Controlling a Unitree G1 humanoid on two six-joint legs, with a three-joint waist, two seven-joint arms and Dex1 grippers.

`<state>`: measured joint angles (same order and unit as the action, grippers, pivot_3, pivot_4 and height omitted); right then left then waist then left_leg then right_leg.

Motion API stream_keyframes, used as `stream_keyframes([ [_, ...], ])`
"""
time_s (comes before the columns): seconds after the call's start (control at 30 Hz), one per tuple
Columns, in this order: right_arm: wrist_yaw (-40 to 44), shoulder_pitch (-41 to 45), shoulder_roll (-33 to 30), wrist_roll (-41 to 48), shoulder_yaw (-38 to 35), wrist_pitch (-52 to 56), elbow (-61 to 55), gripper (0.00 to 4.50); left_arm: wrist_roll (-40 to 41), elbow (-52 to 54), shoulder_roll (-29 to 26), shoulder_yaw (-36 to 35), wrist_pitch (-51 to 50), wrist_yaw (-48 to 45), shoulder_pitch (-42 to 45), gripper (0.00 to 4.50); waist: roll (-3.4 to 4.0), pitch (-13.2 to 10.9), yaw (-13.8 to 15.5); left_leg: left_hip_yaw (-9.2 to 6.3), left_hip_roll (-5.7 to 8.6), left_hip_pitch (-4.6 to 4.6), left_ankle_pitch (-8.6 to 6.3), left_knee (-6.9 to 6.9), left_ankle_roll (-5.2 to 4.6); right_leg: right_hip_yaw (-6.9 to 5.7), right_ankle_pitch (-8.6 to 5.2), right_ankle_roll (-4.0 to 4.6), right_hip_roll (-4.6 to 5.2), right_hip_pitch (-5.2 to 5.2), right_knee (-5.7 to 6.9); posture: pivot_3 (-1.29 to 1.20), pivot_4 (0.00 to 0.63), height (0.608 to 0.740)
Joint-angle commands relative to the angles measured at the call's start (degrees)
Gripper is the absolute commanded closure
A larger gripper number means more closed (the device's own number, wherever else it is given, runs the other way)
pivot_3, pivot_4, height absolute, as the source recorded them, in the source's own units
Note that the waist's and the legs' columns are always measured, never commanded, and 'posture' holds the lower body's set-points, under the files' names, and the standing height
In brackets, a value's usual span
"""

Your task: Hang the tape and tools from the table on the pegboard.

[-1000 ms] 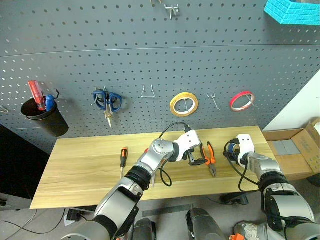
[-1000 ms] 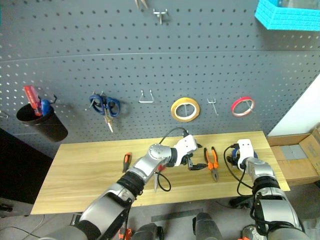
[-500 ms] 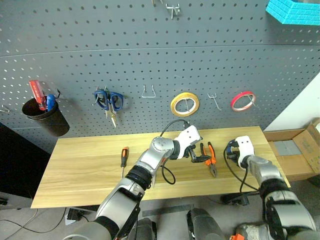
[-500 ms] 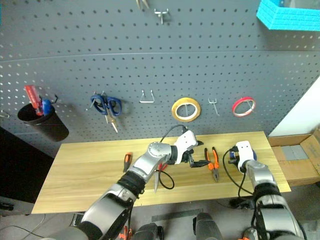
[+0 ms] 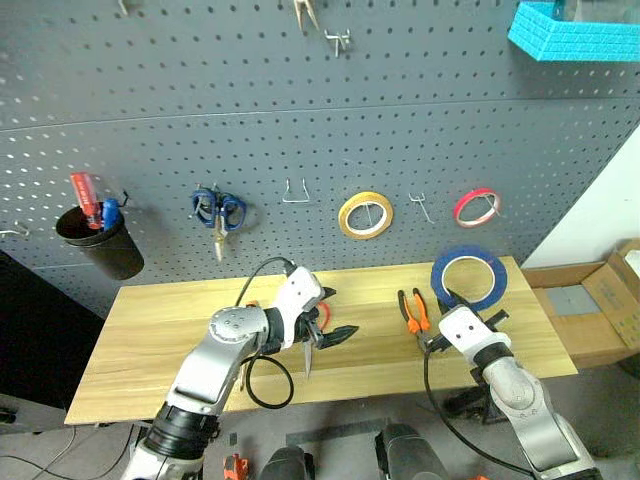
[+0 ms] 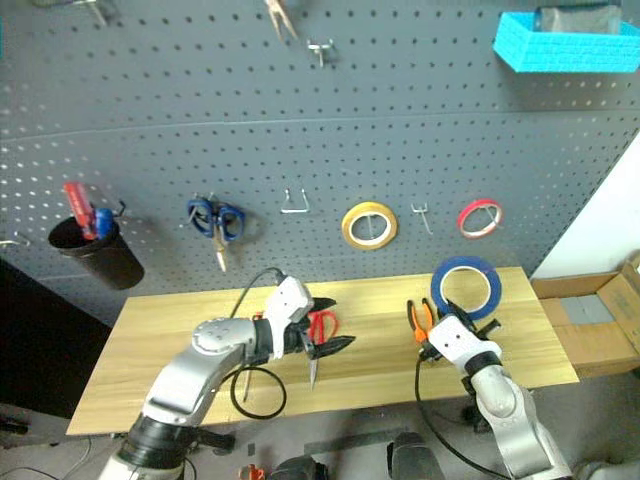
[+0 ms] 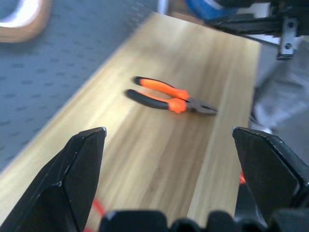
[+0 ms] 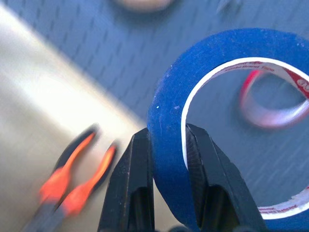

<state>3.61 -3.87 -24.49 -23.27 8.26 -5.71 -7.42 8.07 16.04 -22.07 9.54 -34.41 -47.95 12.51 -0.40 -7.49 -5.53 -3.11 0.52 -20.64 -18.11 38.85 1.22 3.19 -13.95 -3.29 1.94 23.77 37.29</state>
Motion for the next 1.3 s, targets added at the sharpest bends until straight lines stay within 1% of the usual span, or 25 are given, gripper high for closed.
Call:
stream_keyframes([
  [0.03, -1.2, 5.7, -0.3, -0.5, 0.2, -5.9, 4.3, 4.13, 2.8, 3.5, 2.2, -1.4, -3.6, 3.9, 1.4, 0.00, -0.17, 0.1, 0.3, 0.00, 0.01, 0.23, -0.02, 0.01, -0.04, 0.00, 0.09, -0.06, -0.01, -0.29, -0.15, -0.13, 0.053, 0.740],
  [0.1, -0.9, 11.2, -0.8, -0.1, 0.3, -9.3, 9.1, 4.13, 3.0, 2.5, 3.6, -0.8, -4.0, 5.2, 3.5, 0.00, -0.42, 0.3, 0.3, 0.14, 0.03, 0.68, -0.04, 0.01, -0.09, 0.16, 0.20, -0.16, -0.04, -0.72, -0.27, -0.11, 0.046, 0.740],
  [0.13, -0.7, 12.9, -0.9, 0.2, 0.3, -10.7, 10.9, 4.13, 2.9, 2.0, 4.0, -0.4, -3.9, 5.6, 4.3, 0.00, -0.46, 0.3, 0.3, 0.24, 0.02, 0.74, -0.04, 0.04, -0.09, 0.28, 0.29, -0.20, -0.08, -0.75, -0.28, -0.11, 0.044, 0.740],
  [0.27, 0.3, 17.9, -1.5, 0.7, 0.9, -15.7, 17.0, 4.13, 3.1, 0.8, 4.0, 0.5, -3.5, 6.1, 5.7, 0.00, -0.58, 1.0, 0.3, 0.45, 0.07, 0.81, 0.00, 0.10, -0.12, 0.55, 0.53, -0.10, -0.45, -0.74, -0.30, -0.09, 0.039, 0.740],
  [0.37, 1.7, 20.7, -1.6, 1.9, 0.8, -17.8, 20.7, 4.13, 3.5, 0.4, 3.5, 0.5, -3.2, 6.3, 5.7, 0.00, -0.49, 1.4, 0.4, 0.43, -0.07, 0.81, -0.01, 0.06, -0.11, 0.61, 0.52, 0.07, -0.65, -0.63, -0.26, -0.09, 0.038, 0.740],
  [0.5, 8.2, 23.4, -0.8, 6.8, 0.9, -17.6, 25.0, 4.13, 3.7, 0.2, 3.3, 0.5, -2.9, 6.7, 5.7, 0.00, -0.47, 1.5, 0.2, 0.47, -0.08, 0.80, -0.02, 0.01, -0.10, 0.71, 0.52, 0.09, -0.67, -0.58, -0.27, -0.08, 0.036, 0.740],
  [0.6, 15.0, 24.8, 0.4, 12.3, 0.7, -14.5, 27.3, 4.13, 3.8, 0.0, 3.3, 0.6, -2.8, 7.0, 5.7, 0.00, -0.46, 1.5, 0.2, 0.47, -0.08, 0.81, -0.02, 0.02, -0.11, 0.73, 0.53, 0.09, -0.66, -0.58, -0.26, -0.08, 0.035, 0.740],
  [0.7, 18.7, 25.8, 1.5, 16.1, -0.4, -12.1, 29.1, 4.13, 3.8, -0.2, 3.4, 0.8, -2.7, 7.4, 5.8, 0.00, -0.45, 1.6, 0.4, 0.46, -0.09, 0.82, -0.02, 0.03, -0.12, 0.72, 0.53, 0.09, -0.66, -0.59, -0.23, -0.07, 0.036, 0.740],
  [0.73, 20.4, 26.2, 1.3, 17.2, -0.5, -11.4, 29.6, 3.41, 3.9, -0.2, 3.4, 0.9, -2.6, 7.5, 5.7, 0.00, -0.44, 1.6, 0.4, 0.45, -0.09, 0.82, -0.02, 0.03, -0.12, 0.72, 0.53, 0.09, -0.65, -0.59, -0.22, -0.07, 0.036, 0.740],
  [0.77, 21.7, 26.4, 1.1, 17.9, -0.5, -11.0, 30.0, 3.25, 3.9, -0.1, 3.3, 0.9, -2.5, 7.6, 5.6, 0.00, -0.44, 1.6, 0.4, 0.45, -0.09, 0.81, -0.02, 0.04, -0.12, 0.72, 0.53, 0.09, -0.65, -0.59, -0.22, -0.07, 0.036, 0.740],
  [0.83, 22.6, 26.8, 0.7, 18.4, -0.7, -10.9, 30.5, 2.62, 4.1, 0.0, 3.2, 0.9, -2.5, 7.7, 5.4, 0.00, -0.44, 1.6, 0.5, 0.45, -0.09, 0.81, -0.02, 0.05, -0.12, 0.72, 0.53, 0.09, -0.63, -0.59, -0.22, -0.07, 0.035, 0.740],
  [0.87, 22.6, 27.0, 0.6, 18.4, -0.9, -10.9, 30.6, 2.22, 4.1, 0.1, 3.2, 0.9, -2.5, 7.8, 5.3, 0.00, -0.43, 1.6, 0.5, 0.45, -0.10, 0.81, -0.02, 0.05, -0.12, 0.72, 0.54, 0.09, -0.62, -0.59, -0.22, -0.07, 0.036, 0.740],
  [0.97, 22.8, 26.9, 0.5, 18.9, -1.3, -10.1, 30.3, 1.25, 4.2, 0.1, 3.2, 0.9, -2.6, 8.0, 5.3, 0.00, -0.43, 1.7, 0.5, 0.44, -0.10, 0.81, -0.02, 0.05, -0.12, 0.71, 0.54, 0.09, -0.62, -0.59, -0.21, -0.07, 0.038, 0.740],
  [1.0, 22.8, 26.6, 0.5, 19.0, -1.5, -9.4, 29.8, 0.82, 4.2, 0.1, 3.2, 0.9, -2.6, 8.1, 5.3, 0.00, -0.43, 1.7, 0.5, 0.43, -0.10, 0.81, -0.02, 0.05, -0.12, 0.71, 0.54, 0.09, -0.62, -0.59, -0.21, -0.06, 0.043, 0.740],
  [1.03, 22.8, 26.2, 0.7, 19.2, -1.8, -8.4, 29.2, 0.59, 4.3, 0.2, 3.2, 0.9, -2.6, 8.1, 5.2, 0.00, -0.43, 1.7, 0.5, 0.44, -0.09, 0.81, -0.02, 0.05, -0.12, 0.72, 0.54, 0.09, -0.62, -0.59, -0.20, -0.06, 0.043, 0.740],
  [1.07, 23.0, 25.1, 1.0, 19.7, -1.9, -6.1, 27.7, 0.21, 4.3, 0.3, 3.2, 1.0, -2.5, 8.2, 4.8, 0.00, -0.43, 1.7, 0.5, 0.44, -0.10, 0.82, -0.02, 0.05, -0.12, 0.72, 0.54, 0.09, -0.62, -0.59, -0.20, -0.06, 0.043, 0.740],
  [1.1, 23.1, 24.0, 1.2, 19.9, -2.0, -3.3, 26.1, 0.04, 4.2, 0.5, 3.1, 1.2, -2.5, 8.2, 4.2, 0.00, -0.42, 1.7, 0.5, 0.44, -0.10, 0.82, -0.03, 0.05, -0.12, 0.73, 0.54, 0.09, -0.62, -0.58, -0.20, -0.06, 0.051, 0.740],
  [1.13, 23.2, 22.9, 1.3, 20.0, -2.0, 0.5, 24.3, 0.04, 4.3, 0.5, 2.8, 1.3, -2.5, 8.1, 3.5, 0.00, -0.42, 1.7, 0.6, 0.43, -0.11, 0.82, -0.03, 0.05, -0.12, 0.71, 0.53, 0.09, -0.62, -0.59, -0.19, -0.07, 0.061, 0.740],
  [1.2, 24.2, 21.1, 1.1, 19.9, -1.2, 11.6, 20.5, 0.04, 4.0, -0.2, 1.8, 2.2, -1.5, 7.1, 1.2, 0.00, -0.41, 1.7, 0.5, 0.41, -0.14, 0.81, -0.03, 0.03, -0.13, 0.72, 0.53, 0.09, -0.62, -0.58, -0.19, -0.07, 0.068, 0.740],
  [1.3, 24.4, 20.8, 2.6, 21.9, -1.5, 27.0, 15.7, 0.04, 1.5, -2.7, -1.5, 4.9, 2.6, 5.0, -2.8, 0.00, -0.40, 2.0, 0.6, 0.42, -0.19, 0.87, -0.05, 0.03, -0.15, 0.77, 0.53, 0.09, -0.61, -0.59, -0.17, -0.08, 0.087, 0.740],
])
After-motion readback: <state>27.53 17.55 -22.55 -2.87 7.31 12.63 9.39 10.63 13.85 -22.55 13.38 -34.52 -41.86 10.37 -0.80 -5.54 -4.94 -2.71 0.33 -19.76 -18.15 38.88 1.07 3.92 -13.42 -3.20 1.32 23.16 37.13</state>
